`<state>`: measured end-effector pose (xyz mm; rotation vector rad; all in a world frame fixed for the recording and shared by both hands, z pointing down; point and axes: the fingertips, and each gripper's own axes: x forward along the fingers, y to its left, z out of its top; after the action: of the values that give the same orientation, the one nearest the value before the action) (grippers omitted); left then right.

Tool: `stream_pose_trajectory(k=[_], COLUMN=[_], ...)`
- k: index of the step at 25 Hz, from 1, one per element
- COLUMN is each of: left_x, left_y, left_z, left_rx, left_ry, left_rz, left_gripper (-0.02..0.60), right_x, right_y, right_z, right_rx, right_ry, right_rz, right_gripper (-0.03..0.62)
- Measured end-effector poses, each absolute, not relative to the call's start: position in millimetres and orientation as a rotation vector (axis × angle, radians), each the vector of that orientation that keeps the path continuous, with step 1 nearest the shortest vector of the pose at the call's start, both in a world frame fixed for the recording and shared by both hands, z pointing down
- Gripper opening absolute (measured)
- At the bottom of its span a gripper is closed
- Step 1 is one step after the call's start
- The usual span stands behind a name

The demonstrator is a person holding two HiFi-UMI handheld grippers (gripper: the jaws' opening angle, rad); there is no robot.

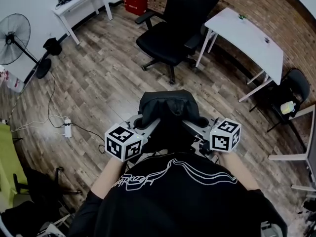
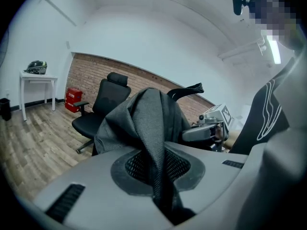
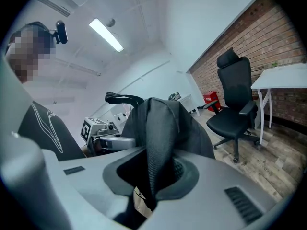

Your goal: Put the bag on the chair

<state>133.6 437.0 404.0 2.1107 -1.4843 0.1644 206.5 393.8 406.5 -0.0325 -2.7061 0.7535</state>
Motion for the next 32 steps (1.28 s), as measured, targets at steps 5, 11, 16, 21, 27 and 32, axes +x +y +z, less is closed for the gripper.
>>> stream_pose_trajectory(k=[5, 11, 16, 21, 27, 32], left_x=[117.1, 85.0, 62.1, 45.7, 25.6, 6.7], left_y=[404.9, 343.7, 275.1, 209.2, 152.2, 124.1], left_z=[417.1, 429.7, 439.1, 444.0, 443.6, 433.8], left_rx=[2.073, 2.026, 2.014, 2.013, 2.029, 2.047], left_ry=[-1.484, -1.498, -1.482, -1.466, -1.476, -1.502], left_rz=[0.184, 0.218, 0.231, 0.247, 0.264, 0.257], left_gripper=[0.064, 0.064, 0.064, 0.064, 0.064, 0.064], right_x=[188.9, 155.6, 133.1, 116.6, 96.6, 78.2], right_y=[360.2, 298.1, 230.7, 164.3, 107.4, 78.6], right_z=[422.0, 438.0, 448.0, 453.1, 452.2, 440.6], right_rx=[-0.073, -0.106, -0.090, -0.065, -0.050, -0.037], right_ry=[-2.694, -2.665, -2.662, -2.666, -2.691, -2.719], right_rz=[0.794, 0.858, 0.884, 0.898, 0.866, 0.802], right_gripper=[0.055, 0.058, 0.058, 0.060, 0.060, 0.060])
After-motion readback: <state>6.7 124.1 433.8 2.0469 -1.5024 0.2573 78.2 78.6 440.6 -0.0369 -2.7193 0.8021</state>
